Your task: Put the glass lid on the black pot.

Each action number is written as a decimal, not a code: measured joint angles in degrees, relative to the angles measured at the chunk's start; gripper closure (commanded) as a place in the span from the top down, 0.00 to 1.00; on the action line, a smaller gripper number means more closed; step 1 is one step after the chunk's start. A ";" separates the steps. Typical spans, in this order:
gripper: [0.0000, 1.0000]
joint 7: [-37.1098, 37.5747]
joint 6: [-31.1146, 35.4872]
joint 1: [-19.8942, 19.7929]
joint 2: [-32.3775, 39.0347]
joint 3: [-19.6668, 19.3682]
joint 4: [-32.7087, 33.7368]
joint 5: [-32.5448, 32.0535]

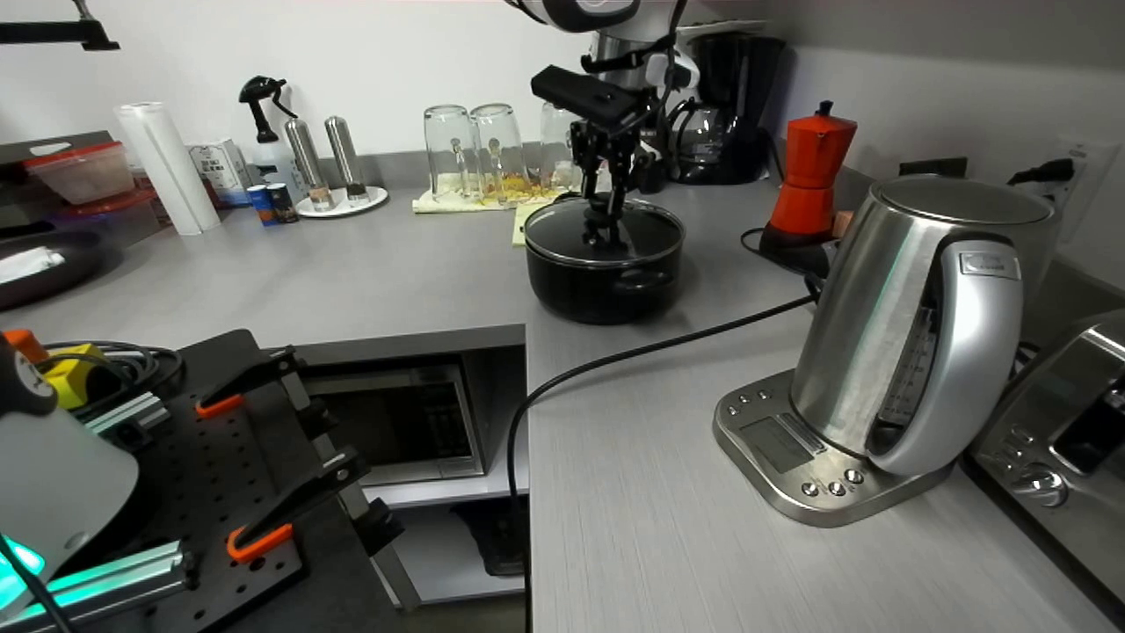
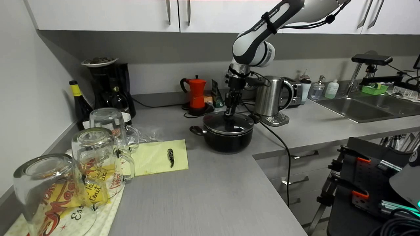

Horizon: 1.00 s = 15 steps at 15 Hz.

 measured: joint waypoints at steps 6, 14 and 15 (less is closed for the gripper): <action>0.24 -0.52 2.55 -1.25 0.67 1.05 -0.27 1.53; 0.89 -0.54 5.82 -1.26 1.00 2.17 -0.40 1.53; 0.95 -0.54 6.69 -1.24 0.87 2.43 -0.45 1.53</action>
